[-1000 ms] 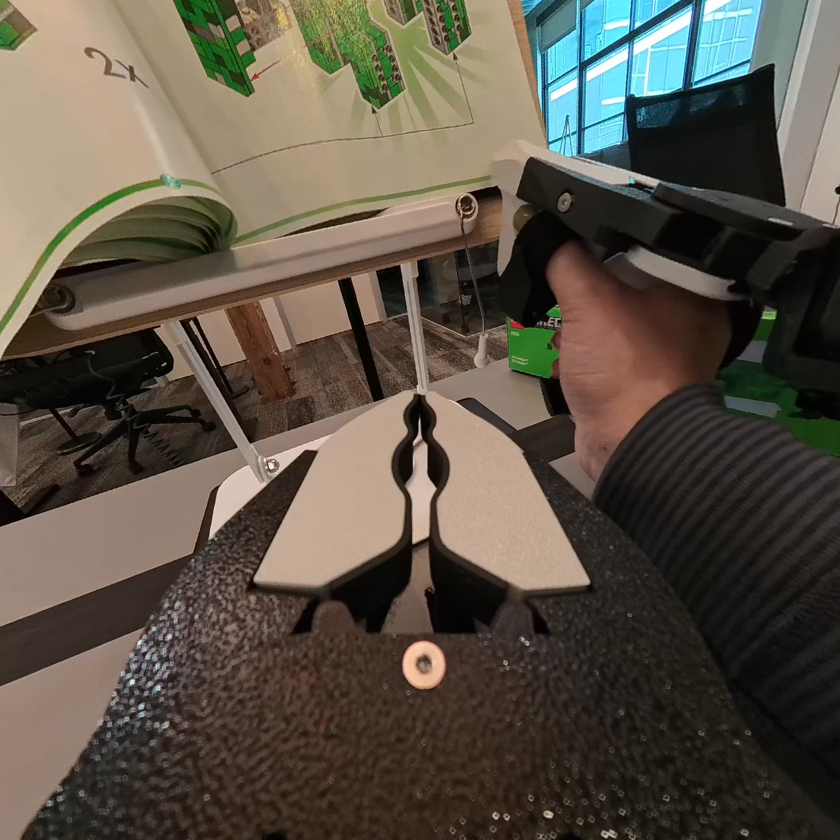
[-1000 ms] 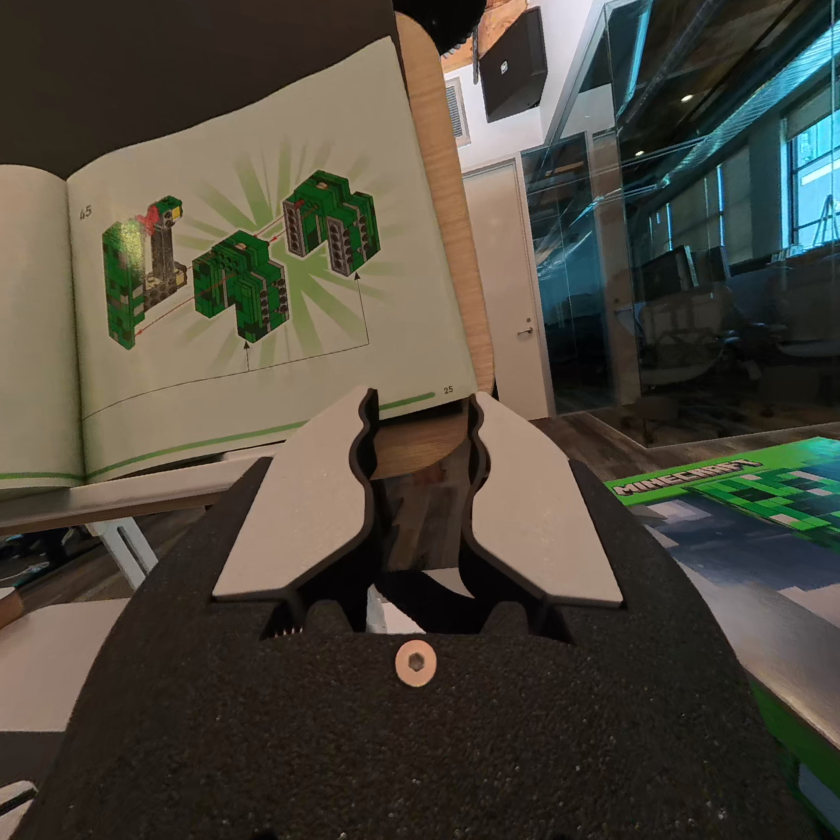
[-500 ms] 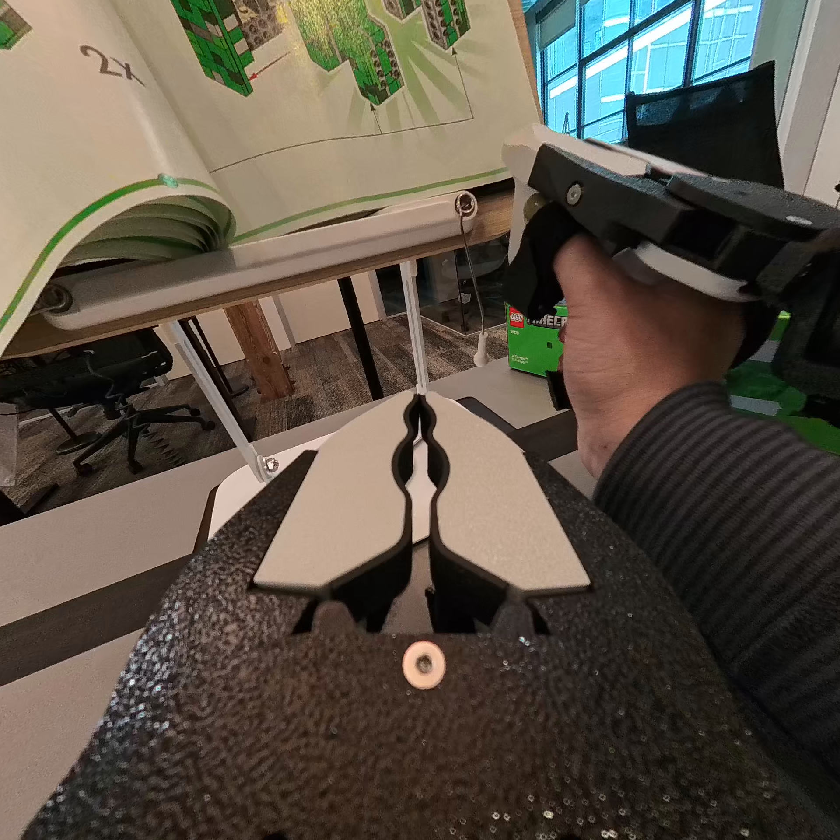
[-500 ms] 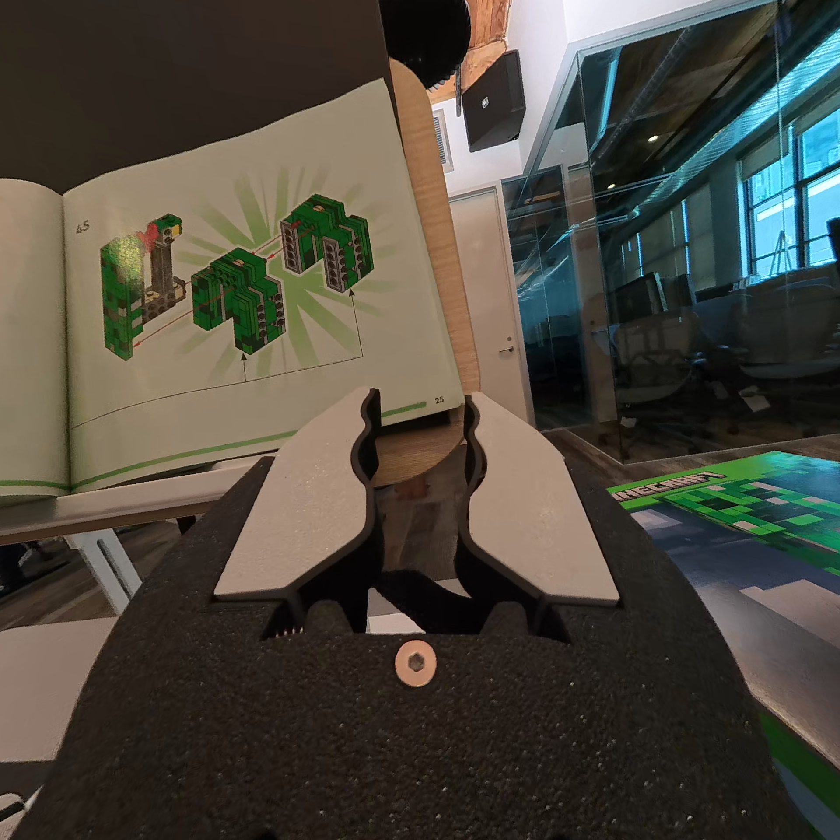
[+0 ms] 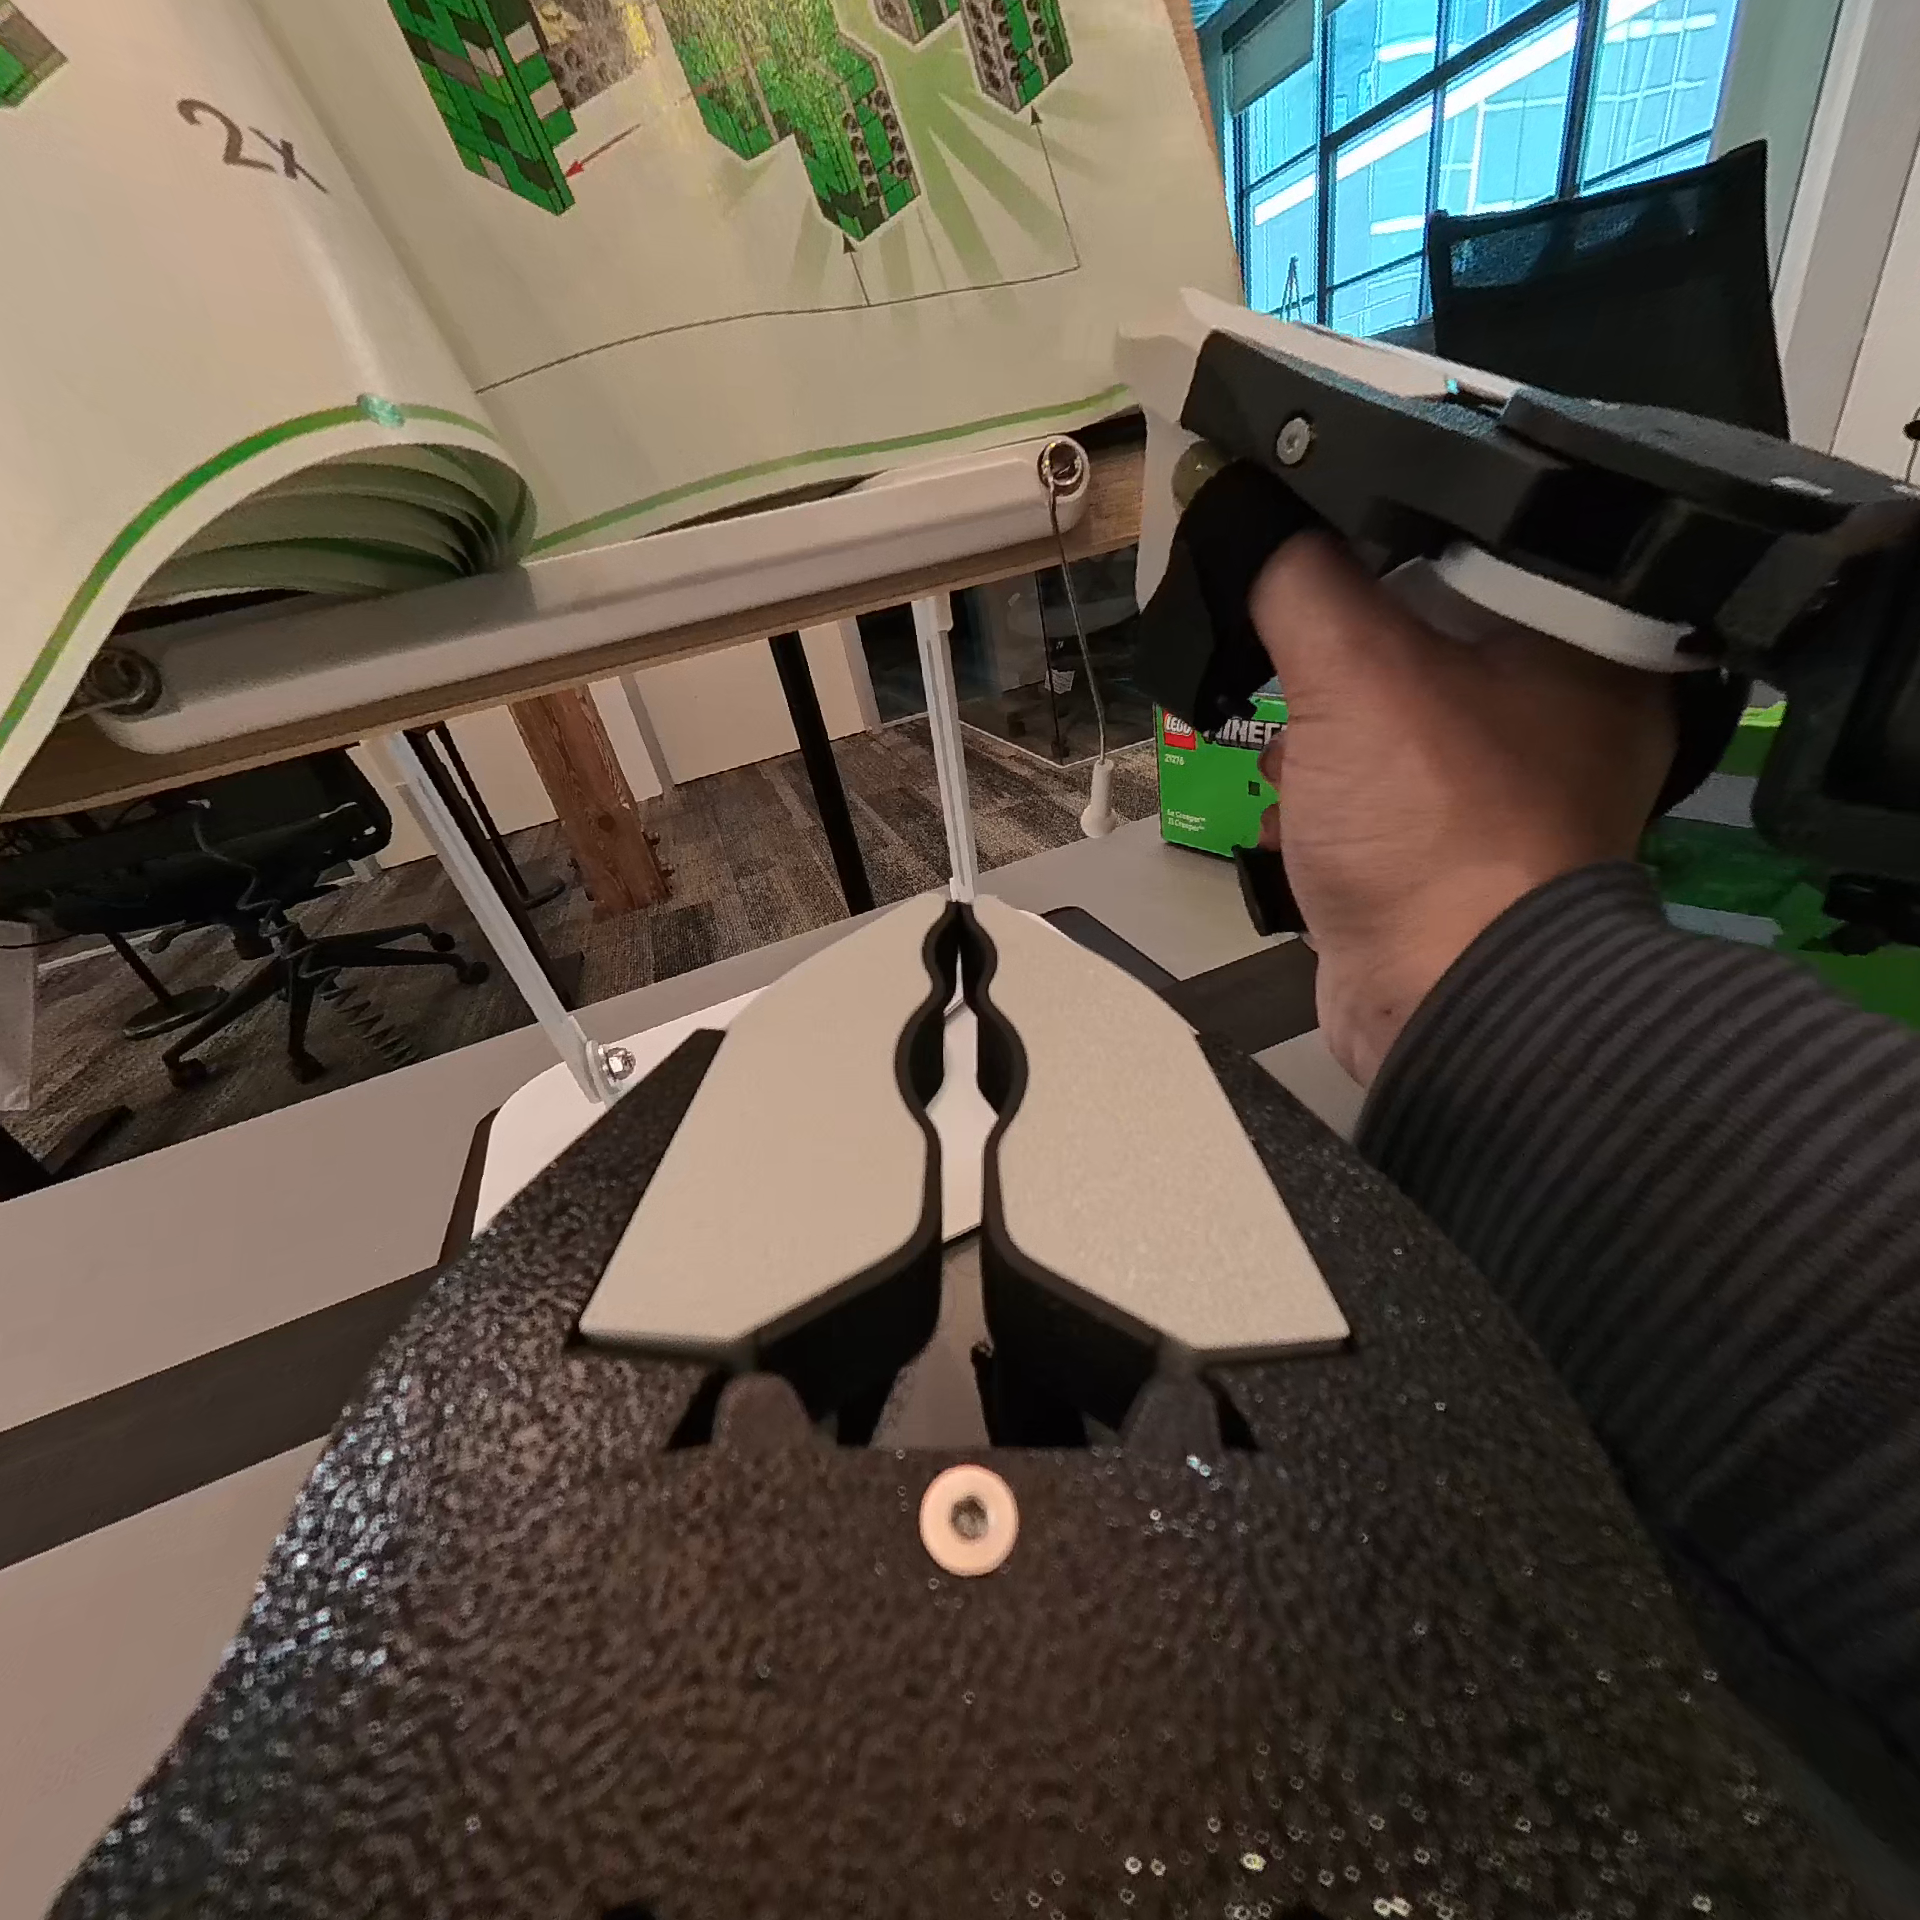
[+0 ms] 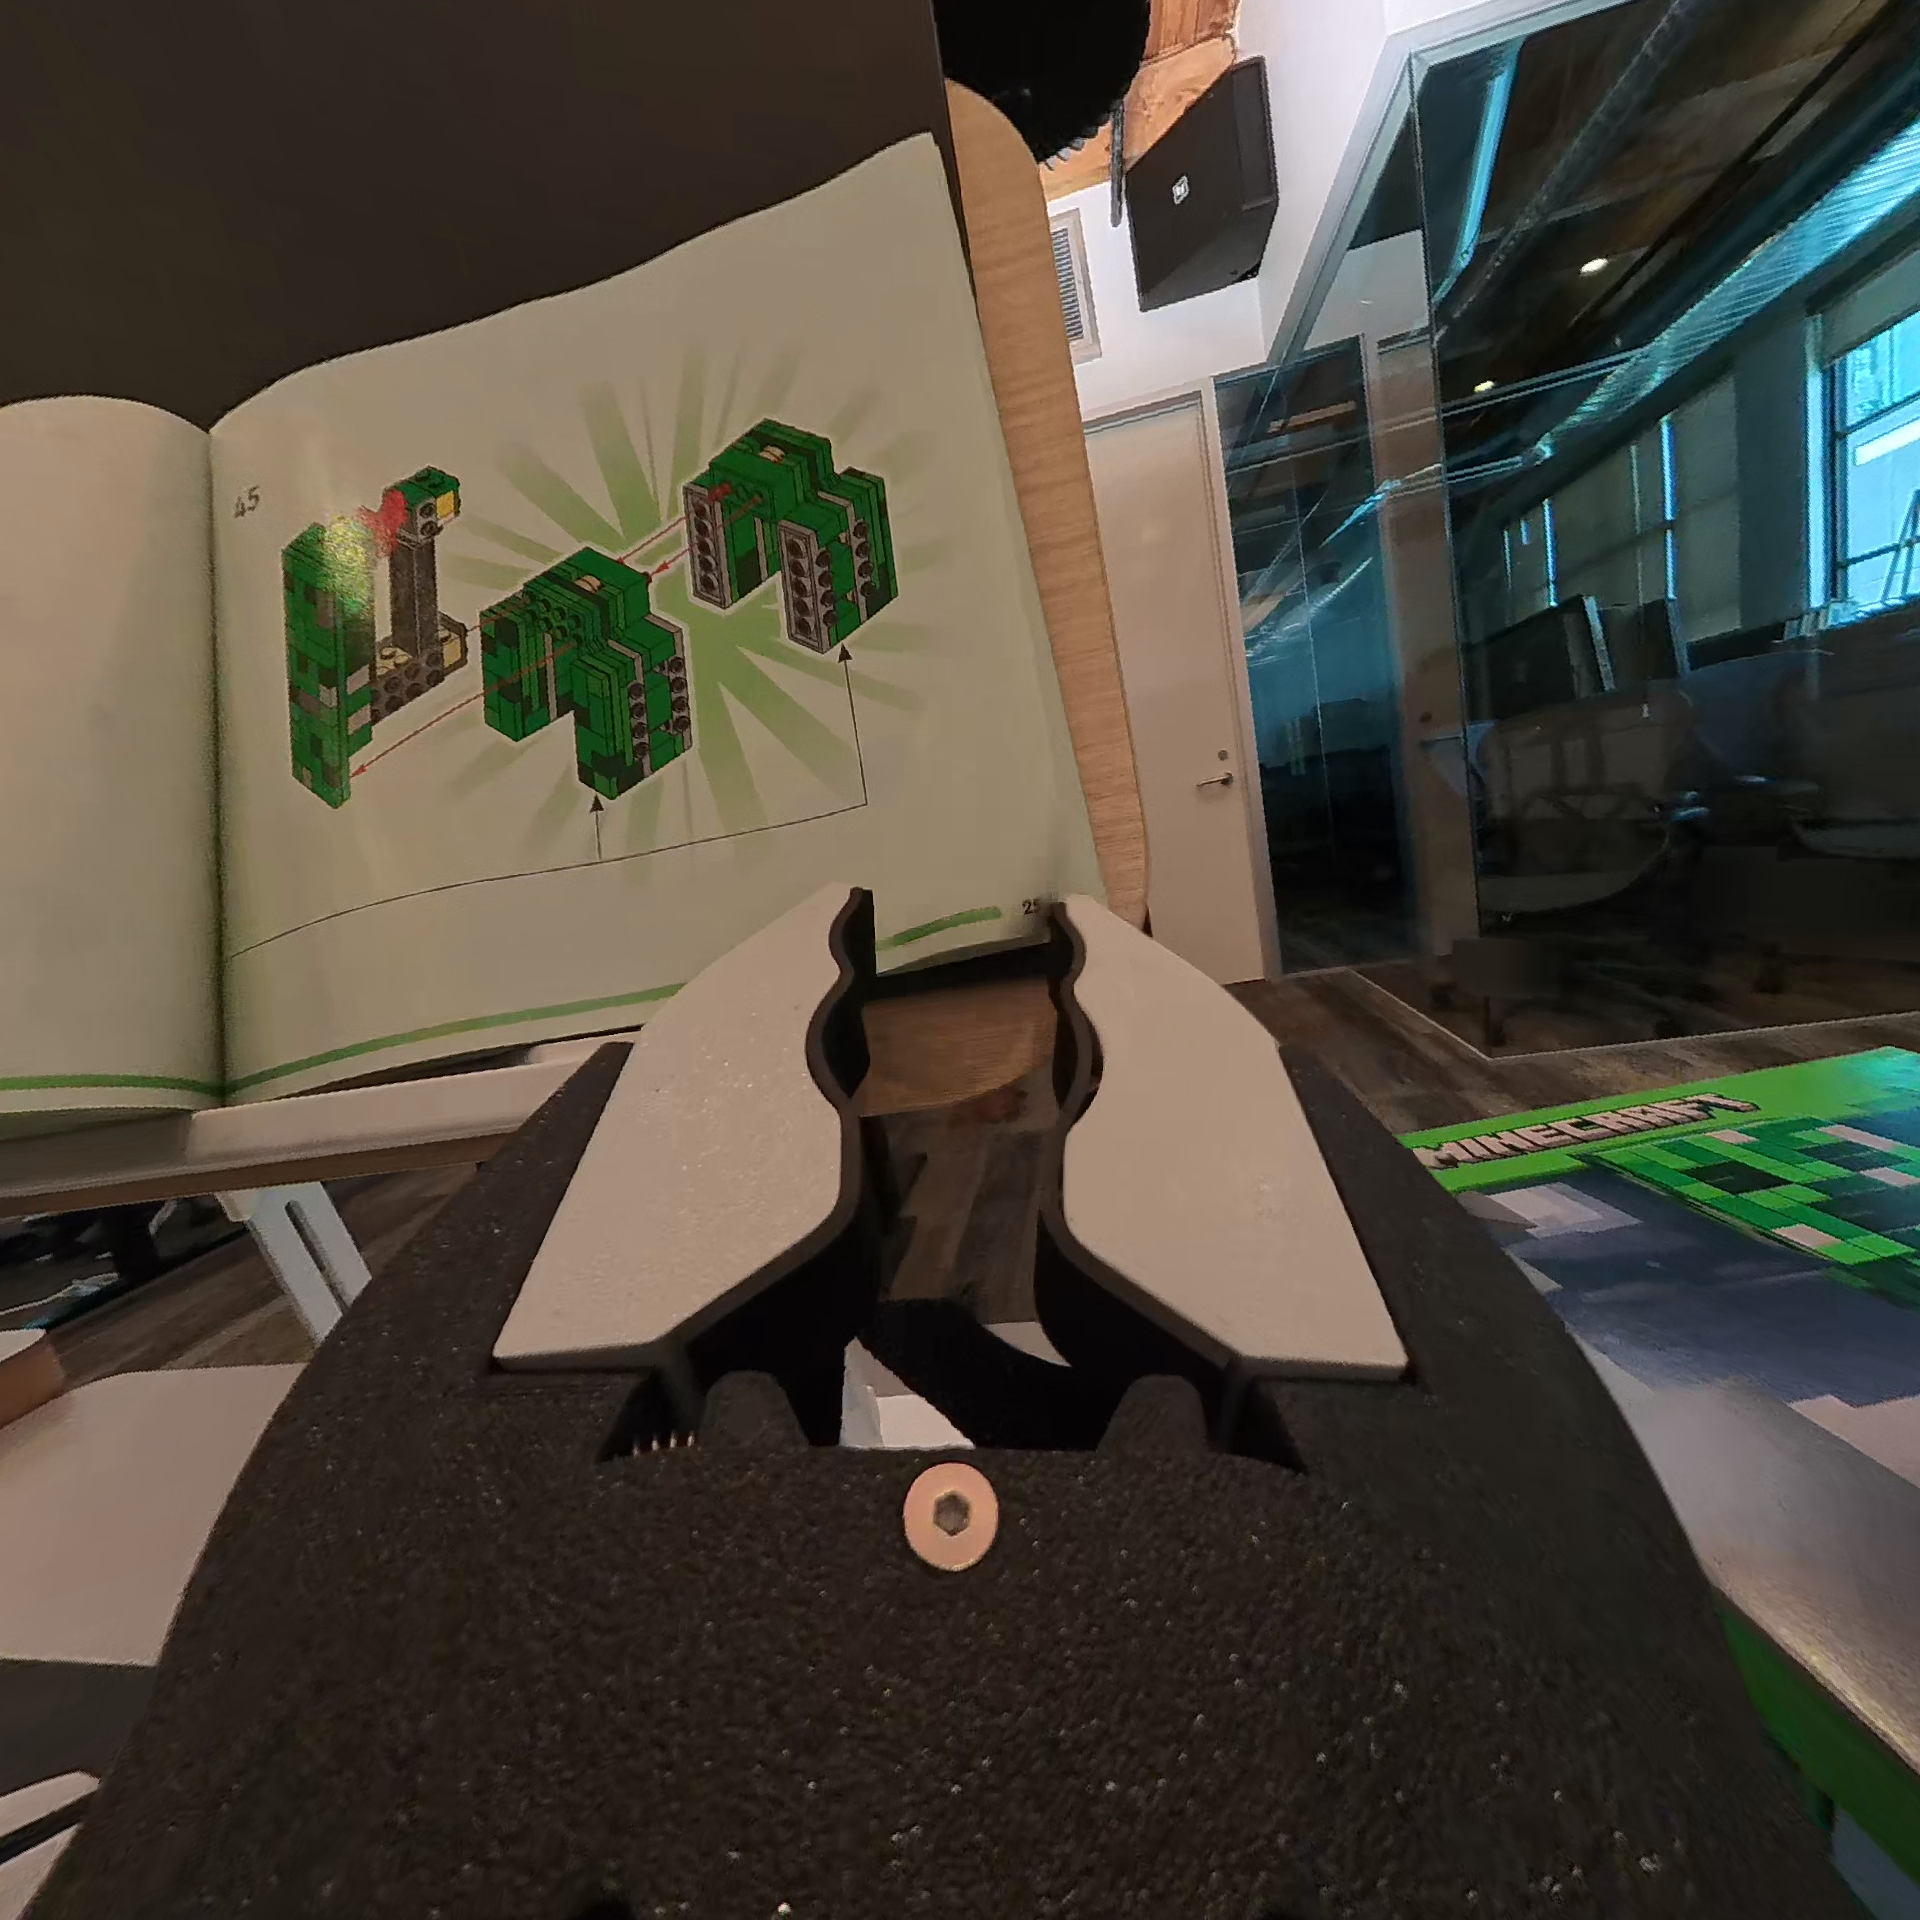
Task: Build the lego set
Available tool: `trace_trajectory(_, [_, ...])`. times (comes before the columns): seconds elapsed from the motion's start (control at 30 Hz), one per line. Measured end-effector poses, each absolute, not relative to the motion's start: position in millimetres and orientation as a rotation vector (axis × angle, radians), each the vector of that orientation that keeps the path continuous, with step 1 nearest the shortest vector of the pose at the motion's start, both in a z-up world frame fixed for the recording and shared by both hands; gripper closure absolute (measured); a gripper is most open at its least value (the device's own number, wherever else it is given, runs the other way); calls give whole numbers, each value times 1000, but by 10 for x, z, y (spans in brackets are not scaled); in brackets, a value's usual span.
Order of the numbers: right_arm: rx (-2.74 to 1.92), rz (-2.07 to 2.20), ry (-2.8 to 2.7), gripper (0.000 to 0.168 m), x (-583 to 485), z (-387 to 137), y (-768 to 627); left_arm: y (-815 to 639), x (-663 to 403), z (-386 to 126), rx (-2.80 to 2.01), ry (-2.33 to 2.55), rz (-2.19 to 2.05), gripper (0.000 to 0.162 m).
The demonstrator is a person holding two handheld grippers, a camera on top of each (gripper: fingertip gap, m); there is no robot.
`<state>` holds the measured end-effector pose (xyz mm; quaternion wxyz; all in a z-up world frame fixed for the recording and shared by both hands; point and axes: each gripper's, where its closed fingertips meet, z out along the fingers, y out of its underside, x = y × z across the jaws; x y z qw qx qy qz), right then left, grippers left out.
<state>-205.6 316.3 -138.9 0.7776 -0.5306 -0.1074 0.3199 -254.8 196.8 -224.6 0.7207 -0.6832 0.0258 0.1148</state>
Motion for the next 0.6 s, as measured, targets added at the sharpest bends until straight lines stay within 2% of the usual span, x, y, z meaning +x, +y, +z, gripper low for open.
trace_trajectory(0.23, [-1129,691,-280,145,-2125,-1336,3101,1967,-2547,-2247,-1509,57,252,162])
trace_trajectory(0.37, [-1109,701,-336,167,-2179,-1283,3029,1965,-2546,-2247,-1508,57,250,162])
trace_trajectory(0.6, [-934,945,-598,168,-2509,-873,2480,1720,-3071,-1975,-1411,-57,379,162])
